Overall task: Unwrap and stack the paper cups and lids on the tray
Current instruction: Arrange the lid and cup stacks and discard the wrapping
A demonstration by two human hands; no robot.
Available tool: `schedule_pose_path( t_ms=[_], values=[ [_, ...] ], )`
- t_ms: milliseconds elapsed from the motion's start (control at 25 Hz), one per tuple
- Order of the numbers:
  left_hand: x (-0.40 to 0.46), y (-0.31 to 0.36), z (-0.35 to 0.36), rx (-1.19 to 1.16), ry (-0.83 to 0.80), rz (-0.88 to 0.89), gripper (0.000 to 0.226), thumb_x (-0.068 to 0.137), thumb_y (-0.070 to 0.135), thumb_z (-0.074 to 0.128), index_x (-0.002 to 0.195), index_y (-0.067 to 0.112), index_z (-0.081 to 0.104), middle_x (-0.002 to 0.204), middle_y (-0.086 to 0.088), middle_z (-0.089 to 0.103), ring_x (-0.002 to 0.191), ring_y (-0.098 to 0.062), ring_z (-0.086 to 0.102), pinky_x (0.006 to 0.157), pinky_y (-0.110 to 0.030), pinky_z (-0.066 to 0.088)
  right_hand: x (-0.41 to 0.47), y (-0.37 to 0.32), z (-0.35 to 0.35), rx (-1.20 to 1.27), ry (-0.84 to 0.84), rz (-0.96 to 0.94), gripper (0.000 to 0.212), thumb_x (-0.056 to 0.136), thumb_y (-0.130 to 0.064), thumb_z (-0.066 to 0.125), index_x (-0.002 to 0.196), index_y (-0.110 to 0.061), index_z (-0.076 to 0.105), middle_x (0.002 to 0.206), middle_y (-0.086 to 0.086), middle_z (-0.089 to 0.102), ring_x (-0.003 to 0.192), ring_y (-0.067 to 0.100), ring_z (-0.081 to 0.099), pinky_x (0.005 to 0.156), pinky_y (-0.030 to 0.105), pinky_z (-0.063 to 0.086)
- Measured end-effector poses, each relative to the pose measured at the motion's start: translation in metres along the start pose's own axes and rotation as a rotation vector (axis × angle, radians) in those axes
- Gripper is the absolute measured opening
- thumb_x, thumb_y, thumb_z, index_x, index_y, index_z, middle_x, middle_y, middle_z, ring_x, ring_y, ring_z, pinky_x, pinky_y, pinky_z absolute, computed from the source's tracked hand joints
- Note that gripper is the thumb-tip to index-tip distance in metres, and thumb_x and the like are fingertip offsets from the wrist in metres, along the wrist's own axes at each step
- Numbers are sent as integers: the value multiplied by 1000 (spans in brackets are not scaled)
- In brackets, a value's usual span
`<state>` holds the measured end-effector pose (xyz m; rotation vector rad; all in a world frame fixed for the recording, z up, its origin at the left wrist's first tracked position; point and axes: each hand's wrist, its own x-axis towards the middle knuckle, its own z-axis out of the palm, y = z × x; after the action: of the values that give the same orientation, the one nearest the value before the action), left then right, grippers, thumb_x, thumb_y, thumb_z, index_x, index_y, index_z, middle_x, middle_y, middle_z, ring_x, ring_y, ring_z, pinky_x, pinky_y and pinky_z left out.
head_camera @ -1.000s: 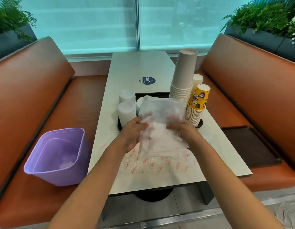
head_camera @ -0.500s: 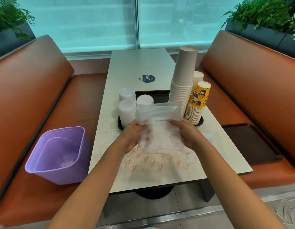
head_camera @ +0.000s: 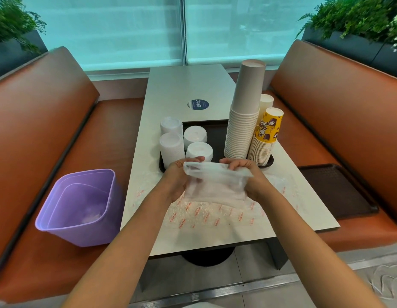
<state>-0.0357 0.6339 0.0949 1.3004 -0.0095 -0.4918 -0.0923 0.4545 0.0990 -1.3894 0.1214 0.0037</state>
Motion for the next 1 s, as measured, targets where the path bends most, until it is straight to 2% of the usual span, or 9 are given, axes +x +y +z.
schedule_pose_path(
  t_ms=[80,160,280,400,480,640,760,880,1000],
  values=[
    [0,3,-4,-228,-81,-66,30,86,16,59,114,4,61,114,-11,63,109,-28,58,87,-36,54,-1,-4,-1,-9,4,-59,57,85,13,44,40,-14,64,81,-2,70,81,14,63,65,22,55],
    [1,5,-10,-422,-117,-118,46,91,37,52,130,14,52,128,-11,57,118,-31,54,97,-45,46,-2,-7,-1,-91,-1,-137,64,87,16,38,37,-15,63,87,0,67,83,7,64,69,20,55],
    [-7,13,-11,-236,-189,-199,65,76,65,49,125,23,52,121,-7,62,111,-29,58,88,-45,48,-3,-9,2,-191,0,-231,66,84,21,40,35,-18,63,92,3,61,83,0,61,72,13,51],
    [-9,10,-10,208,-335,-135,50,78,20,70,125,18,54,118,-9,64,104,-22,62,86,-42,52,-5,-8,-1,-320,0,-261,68,79,26,41,40,-24,65,95,-3,59,92,3,55,75,13,48],
    [-6,6,-12,319,-241,-76,55,75,-1,67,126,15,53,122,-12,62,109,-26,61,92,-46,51,-6,-9,-11,-399,-23,-213,60,73,26,45,53,-25,70,101,-8,60,99,5,54,81,20,49],
    [-3,8,-17,544,-58,68,56,78,-2,65,129,16,50,118,-5,62,110,-24,58,87,-35,51,-10,-26,-25,-243,13,-191,38,66,-10,47,87,-28,72,113,-10,61,109,11,55,86,28,48],
    [-7,17,-7,709,-130,105,60,79,1,67,132,19,47,117,0,61,106,-20,58,85,-32,50,-6,-38,-9,-497,-78,-131,41,86,-19,63,122,-32,49,125,-9,52,114,10,51,93,29,45],
    [-11,29,5,597,-197,128,60,81,0,67,133,20,46,110,-2,64,98,-17,63,86,-34,54,-4,-30,7,-649,-187,77,59,82,-13,71,132,-26,45,114,-9,56,104,12,57,87,27,49],
    [-7,26,9,154,-48,45,69,76,22,75,136,22,40,119,-4,60,105,-24,62,94,-42,50,-5,-16,18,-397,55,56,38,80,-9,72,116,-15,58,111,7,66,99,24,64,84,37,55]
  ],
)
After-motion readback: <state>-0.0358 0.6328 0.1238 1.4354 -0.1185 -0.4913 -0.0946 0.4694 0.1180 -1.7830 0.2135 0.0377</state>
